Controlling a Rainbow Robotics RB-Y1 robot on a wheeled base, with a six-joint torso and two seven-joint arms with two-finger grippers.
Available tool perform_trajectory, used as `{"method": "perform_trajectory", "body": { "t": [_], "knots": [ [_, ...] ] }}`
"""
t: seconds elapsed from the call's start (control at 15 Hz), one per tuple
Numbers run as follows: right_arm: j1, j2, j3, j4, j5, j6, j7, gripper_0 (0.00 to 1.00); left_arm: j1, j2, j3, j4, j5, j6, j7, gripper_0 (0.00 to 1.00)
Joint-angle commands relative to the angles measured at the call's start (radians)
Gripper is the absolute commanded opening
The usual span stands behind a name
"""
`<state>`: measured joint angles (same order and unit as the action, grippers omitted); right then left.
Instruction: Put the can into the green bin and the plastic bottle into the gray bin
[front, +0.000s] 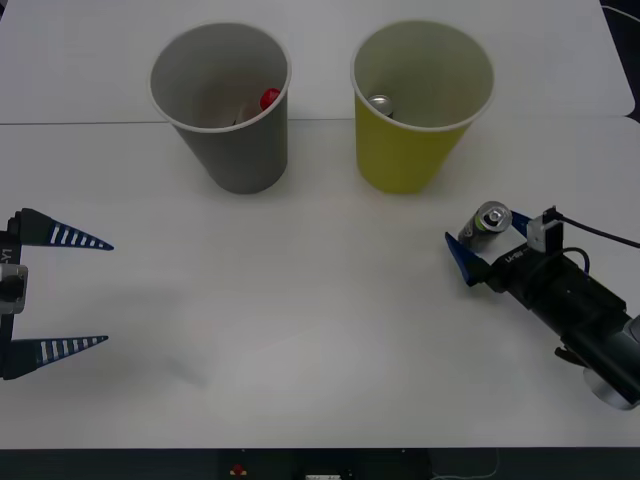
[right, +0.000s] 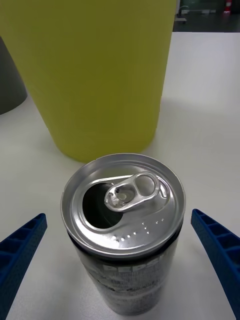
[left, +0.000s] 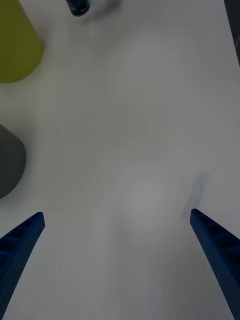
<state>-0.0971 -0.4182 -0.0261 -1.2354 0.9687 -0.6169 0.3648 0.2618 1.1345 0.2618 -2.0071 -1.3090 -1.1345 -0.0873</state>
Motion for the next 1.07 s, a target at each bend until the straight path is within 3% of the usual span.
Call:
{"method": "perform_trajectory", "body": {
  "t": [0.07,0.53,1.07],
  "knots": [
    [-0.006,0.003,0.003,-0.001,0.001,0.005,0.014,0.00,0.000,0.000,0.000,0.000,0.000,0.000,0.000,1.00],
    [-0.010,0.009,0.003,-0.001,0.001,-0.004,0.031,0.00,0.000,0.000,0.000,0.000,0.000,0.000,0.000,1.00],
    [-0.003,-0.016,-0.018,-0.038,0.001,-0.112,0.023,0.00,0.000,0.000,0.000,0.000,0.000,0.000,0.000,1.00]
  ]
}}
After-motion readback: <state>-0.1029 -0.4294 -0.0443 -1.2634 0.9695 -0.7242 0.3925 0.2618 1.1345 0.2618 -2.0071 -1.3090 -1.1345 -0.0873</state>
